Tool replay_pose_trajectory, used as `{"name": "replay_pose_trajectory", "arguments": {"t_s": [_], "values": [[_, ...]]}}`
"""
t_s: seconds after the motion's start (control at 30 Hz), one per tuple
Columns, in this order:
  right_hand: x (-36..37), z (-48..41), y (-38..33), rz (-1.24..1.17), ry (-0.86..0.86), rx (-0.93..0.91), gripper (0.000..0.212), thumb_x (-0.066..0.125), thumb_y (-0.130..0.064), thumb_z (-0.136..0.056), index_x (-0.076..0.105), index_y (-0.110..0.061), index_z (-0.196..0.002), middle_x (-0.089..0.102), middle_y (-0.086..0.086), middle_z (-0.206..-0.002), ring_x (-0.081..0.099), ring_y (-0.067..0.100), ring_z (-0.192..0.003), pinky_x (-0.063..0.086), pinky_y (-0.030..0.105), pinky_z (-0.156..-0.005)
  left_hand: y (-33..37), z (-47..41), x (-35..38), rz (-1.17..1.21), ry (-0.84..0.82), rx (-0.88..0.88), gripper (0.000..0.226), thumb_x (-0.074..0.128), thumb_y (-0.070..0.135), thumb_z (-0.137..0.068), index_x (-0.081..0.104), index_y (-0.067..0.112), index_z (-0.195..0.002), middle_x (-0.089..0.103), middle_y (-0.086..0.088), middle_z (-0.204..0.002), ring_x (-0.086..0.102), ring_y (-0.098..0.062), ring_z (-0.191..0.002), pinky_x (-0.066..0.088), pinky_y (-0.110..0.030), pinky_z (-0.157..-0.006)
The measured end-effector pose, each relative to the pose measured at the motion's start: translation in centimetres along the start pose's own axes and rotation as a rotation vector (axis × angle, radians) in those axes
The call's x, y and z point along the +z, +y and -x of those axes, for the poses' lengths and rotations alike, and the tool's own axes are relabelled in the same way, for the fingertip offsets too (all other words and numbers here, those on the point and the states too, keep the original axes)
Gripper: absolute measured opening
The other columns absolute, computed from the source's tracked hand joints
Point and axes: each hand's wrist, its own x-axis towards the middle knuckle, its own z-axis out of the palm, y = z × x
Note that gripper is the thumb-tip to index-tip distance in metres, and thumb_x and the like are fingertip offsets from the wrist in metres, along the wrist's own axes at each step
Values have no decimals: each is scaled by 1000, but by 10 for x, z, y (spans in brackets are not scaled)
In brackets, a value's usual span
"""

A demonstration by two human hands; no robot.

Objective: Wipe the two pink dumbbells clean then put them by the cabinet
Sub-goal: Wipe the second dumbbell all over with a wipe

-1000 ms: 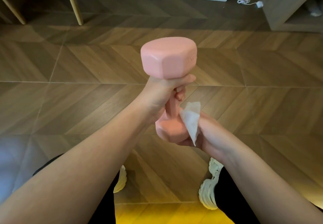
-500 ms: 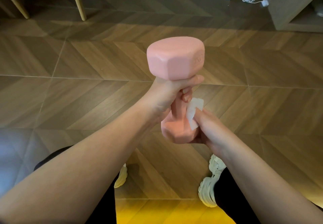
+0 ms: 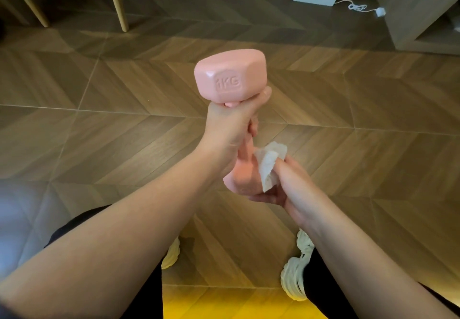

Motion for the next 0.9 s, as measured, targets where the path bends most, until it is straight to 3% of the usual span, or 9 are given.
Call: {"name": "replay_pose_trajectory", "arguments": {"t_s": [0.07,0.2,0.3,0.43,0.5,0.6,0.7,0.77,0.9], "values": [[-2,-3,0,28,27,-5,30,61,-37,-90,65,-24,-116,76,9,-101,74,22,-80,60,36,-62,-1,2,2,4,-25,18,34,77,27,-71,54,27,-45,41,4,-43,37,-13,-43,35,-28,-51],[-9,-5,-2,-27,-20,5,42,69,-38,-74,68,-23,-113,77,5,-93,75,21,-79,58,34,-62,2,1,3,12,-19,27,31,77,27,-72,54,25,-50,41,4,-43,38,-14,-43,36,-30,-53],[-11,-4,0,19,-27,-7,44,69,-41,-72,69,-25,-113,77,5,-98,75,20,-82,59,34,-64,2,0,2,30,-26,17,33,77,27,-72,52,23,-51,40,3,-43,37,-14,-43,35,-30,-52],[-10,-10,0,81,44,-6,25,56,-34,-92,67,-28,-114,77,1,-97,75,15,-77,59,33,-63,-1,2,5,27,-49,14,30,78,25,-70,52,20,-56,40,3,-43,37,-14,-43,35,-30,-53],[-11,-11,-2,90,6,-4,21,57,-28,-91,69,-29,-109,77,0,-92,75,14,-76,60,34,-64,1,1,5,15,-58,24,30,78,25,-71,53,22,-53,39,3,-44,37,-14,-44,34,-30,-53],[-11,-9,-2,107,-21,-20,22,66,-36,-75,74,-34,-96,78,-1,-86,75,14,-78,60,35,-66,4,0,1,29,-72,32,30,77,25,-72,53,23,-55,39,3,-45,36,-14,-45,33,-29,-50],[-10,-9,-1,101,19,-35,19,60,-33,-79,74,-38,-90,78,-6,-84,75,10,-73,57,28,-57,-1,3,3,26,-100,17,33,78,25,-72,50,22,-53,39,3,-45,37,-15,-45,35,-31,-53],[-10,-9,-1,110,14,-25,21,59,-38,-77,73,-35,-92,78,-8,-86,75,9,-74,58,28,-57,-4,5,6,-3,-119,10,37,78,26,-72,46,20,-53,39,3,-45,37,-15,-46,35,-32,-55],[-17,-7,-4,126,-61,-27,22,57,-26,-72,76,-37,-78,75,-10,-72,72,5,-67,55,27,-60,-2,2,4,-1,-131,24,35,77,25,-74,47,18,-58,38,3,-45,36,-15,-44,34,-29,-51]]}}
